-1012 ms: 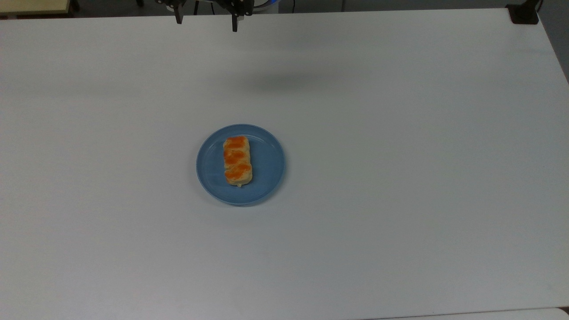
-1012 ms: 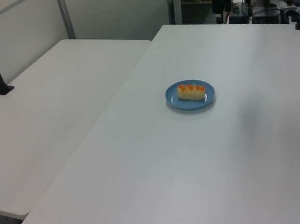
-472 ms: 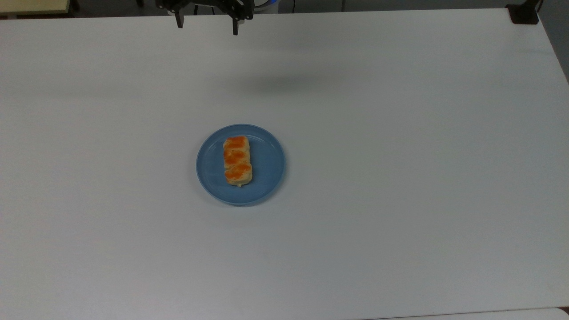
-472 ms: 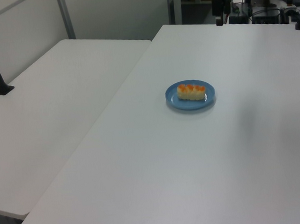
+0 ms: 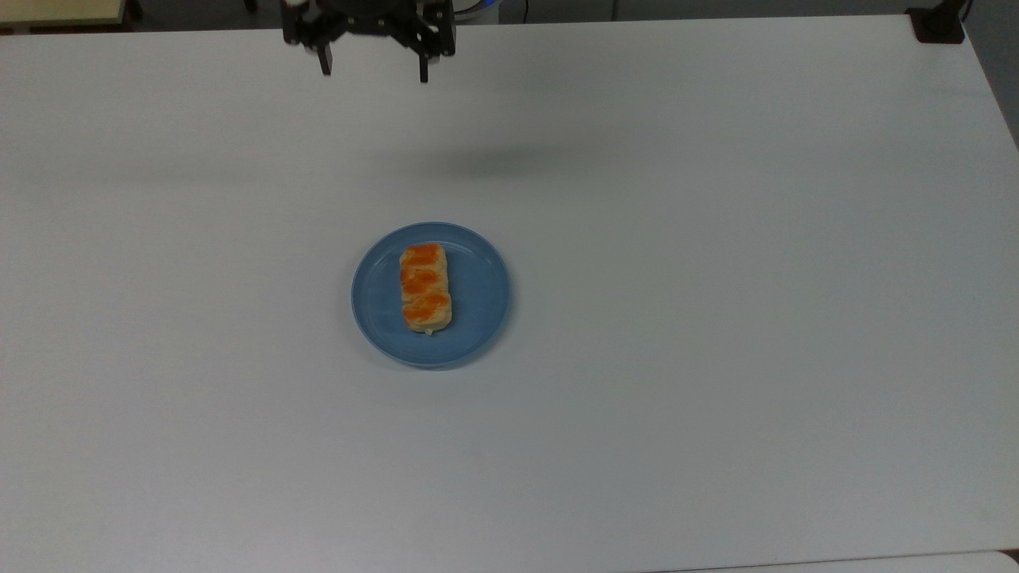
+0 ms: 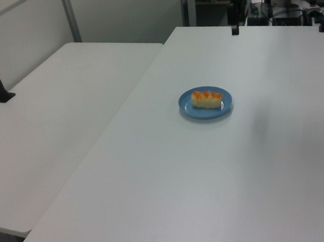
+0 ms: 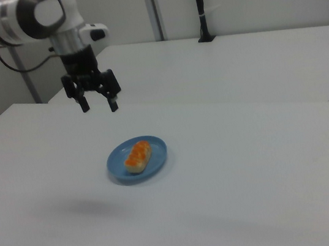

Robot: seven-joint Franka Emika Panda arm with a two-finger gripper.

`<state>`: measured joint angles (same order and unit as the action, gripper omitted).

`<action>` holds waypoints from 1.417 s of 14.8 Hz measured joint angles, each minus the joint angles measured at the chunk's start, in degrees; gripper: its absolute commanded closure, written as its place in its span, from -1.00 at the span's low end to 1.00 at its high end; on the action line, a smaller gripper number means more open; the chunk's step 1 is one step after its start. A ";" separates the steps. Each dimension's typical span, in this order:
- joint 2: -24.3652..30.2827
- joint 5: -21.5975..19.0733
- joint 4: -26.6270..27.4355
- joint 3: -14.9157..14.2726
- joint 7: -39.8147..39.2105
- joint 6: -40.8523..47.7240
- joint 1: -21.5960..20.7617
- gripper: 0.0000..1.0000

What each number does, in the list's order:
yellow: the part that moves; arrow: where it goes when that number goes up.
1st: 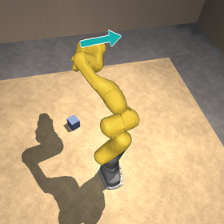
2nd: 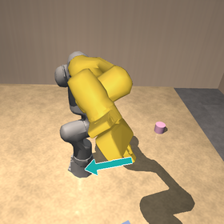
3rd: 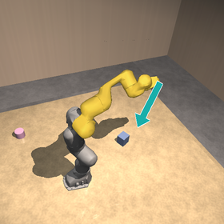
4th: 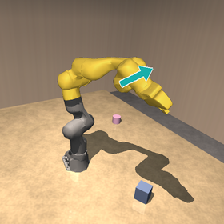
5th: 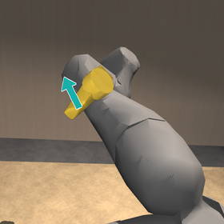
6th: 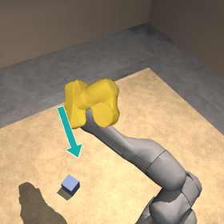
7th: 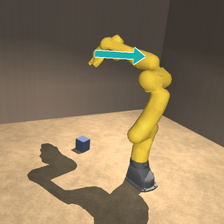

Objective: Put the bread on the table
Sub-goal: 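Lower the gripper onto the orange-topped bread on the blue plate and close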

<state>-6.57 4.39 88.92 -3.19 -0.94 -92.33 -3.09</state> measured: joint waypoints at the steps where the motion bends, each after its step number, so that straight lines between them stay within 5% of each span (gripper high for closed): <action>1: -1.42 -0.20 0.24 -0.03 -0.81 -1.63 0.30 -1.00; 9: -15.34 -0.89 0.56 0.07 -1.38 -15.87 1.50 -1.00; 19: -23.86 -0.97 0.52 3.53 7.29 -26.01 0.59 -1.00; 21: -24.64 -0.97 0.51 3.56 7.40 -27.14 0.66 -0.69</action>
<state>-31.22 3.42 89.43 0.37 6.46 -119.46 -2.43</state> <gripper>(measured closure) 0.000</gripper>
